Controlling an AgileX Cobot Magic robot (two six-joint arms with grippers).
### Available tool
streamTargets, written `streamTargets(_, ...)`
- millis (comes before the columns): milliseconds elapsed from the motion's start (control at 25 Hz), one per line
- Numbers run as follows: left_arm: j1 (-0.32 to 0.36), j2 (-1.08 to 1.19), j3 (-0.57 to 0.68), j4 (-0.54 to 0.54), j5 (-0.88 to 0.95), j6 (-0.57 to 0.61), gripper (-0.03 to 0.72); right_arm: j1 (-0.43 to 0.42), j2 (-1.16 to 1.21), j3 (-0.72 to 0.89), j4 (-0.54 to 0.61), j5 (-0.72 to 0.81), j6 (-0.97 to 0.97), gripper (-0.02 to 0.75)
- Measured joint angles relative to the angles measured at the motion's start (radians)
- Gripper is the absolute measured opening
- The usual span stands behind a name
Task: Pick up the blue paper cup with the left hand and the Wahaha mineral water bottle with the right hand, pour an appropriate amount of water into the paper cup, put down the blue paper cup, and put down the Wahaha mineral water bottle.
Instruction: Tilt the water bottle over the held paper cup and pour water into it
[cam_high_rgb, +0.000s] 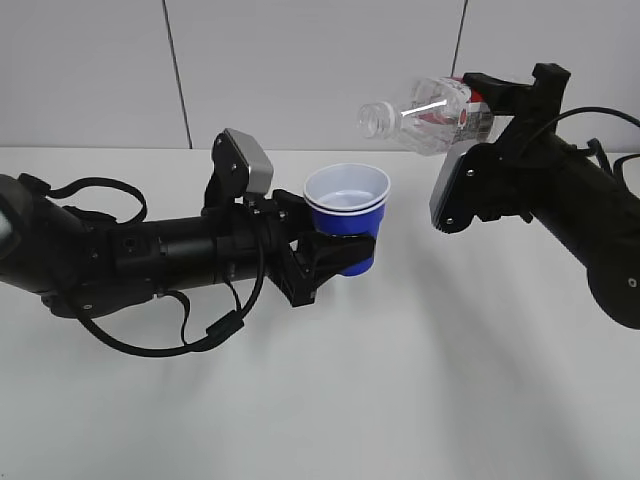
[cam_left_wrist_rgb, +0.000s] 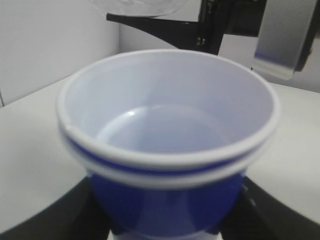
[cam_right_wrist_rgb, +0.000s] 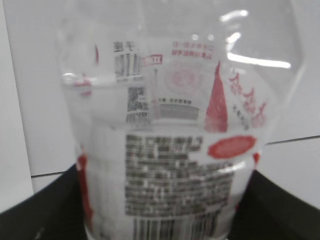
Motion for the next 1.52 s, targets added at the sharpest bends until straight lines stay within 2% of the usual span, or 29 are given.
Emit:
streamTargets(400, 0.0, 0.0, 0.0, 0.041, 0.0, 0.0, 0.443, 0.0, 0.0, -0.001, -0.007, 0.0, -0.065, 0.486)
streamTargets(1520, 0.0, 0.0, 0.0, 0.044, 0.0, 0.0, 0.442, 0.0, 0.0, -0.001, -0.03, 0.0, -0.126, 0.486)
